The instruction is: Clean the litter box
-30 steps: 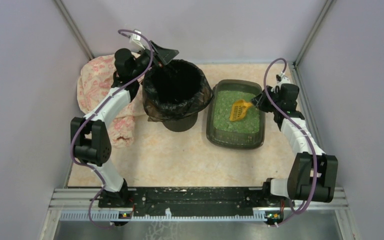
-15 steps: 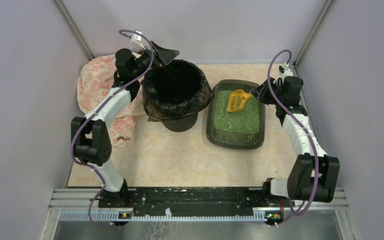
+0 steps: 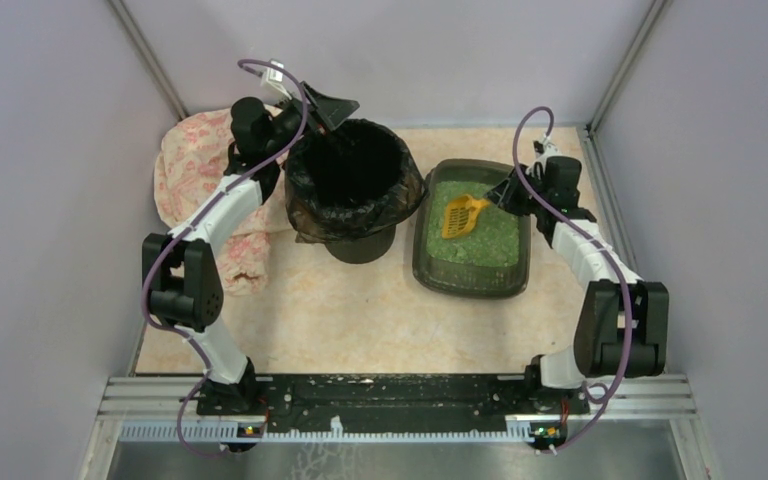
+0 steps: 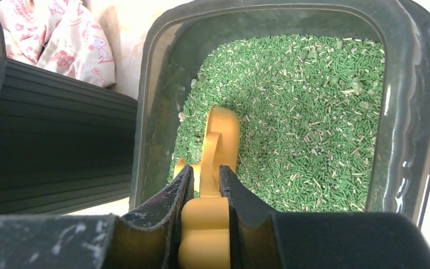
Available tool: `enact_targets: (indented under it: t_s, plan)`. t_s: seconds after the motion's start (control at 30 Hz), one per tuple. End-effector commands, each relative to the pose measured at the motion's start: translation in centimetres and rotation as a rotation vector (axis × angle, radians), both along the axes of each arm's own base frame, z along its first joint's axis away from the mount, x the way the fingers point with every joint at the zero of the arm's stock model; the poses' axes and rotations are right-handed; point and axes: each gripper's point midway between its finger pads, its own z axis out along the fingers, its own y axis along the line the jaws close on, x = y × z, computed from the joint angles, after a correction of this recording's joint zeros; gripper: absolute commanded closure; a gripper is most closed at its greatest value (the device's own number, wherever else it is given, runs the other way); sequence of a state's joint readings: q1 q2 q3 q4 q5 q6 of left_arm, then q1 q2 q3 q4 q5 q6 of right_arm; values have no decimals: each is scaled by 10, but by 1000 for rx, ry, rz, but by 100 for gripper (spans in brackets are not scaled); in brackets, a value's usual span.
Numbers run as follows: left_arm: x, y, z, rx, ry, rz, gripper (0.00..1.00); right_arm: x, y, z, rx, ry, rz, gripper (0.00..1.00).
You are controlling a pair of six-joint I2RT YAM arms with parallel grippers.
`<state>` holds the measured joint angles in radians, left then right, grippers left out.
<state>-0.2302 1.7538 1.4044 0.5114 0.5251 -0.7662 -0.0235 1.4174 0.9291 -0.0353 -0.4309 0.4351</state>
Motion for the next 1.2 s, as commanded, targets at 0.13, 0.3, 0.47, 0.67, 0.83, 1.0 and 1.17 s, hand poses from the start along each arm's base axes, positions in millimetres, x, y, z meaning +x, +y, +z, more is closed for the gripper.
enact_targets:
  t_s: [0.13,0.3,0.47,0.67,0.83,1.0,1.17]
  plan:
    - [-5,-3,3,7,-23,3,3,2,6,-21,-39,-11,48,100]
    - [-6,-7,0,8,-16,-5,3,-2,19,-41,36,19,88,100]
    - [-7,-8,-1,8,-11,-7,3,-3,41,-51,82,35,158,100]
    - [-6,-8,-1,11,-14,-8,3,-6,57,-45,191,31,207,100]
    - [-6,-9,-3,17,-16,-11,2,-12,56,-30,296,-5,194,100]
    - [-5,-10,-6,15,-13,-18,2,-12,26,-19,354,-42,122,100]
    - [-5,-11,-6,8,-16,-24,2,-15,16,-12,372,-58,106,100]
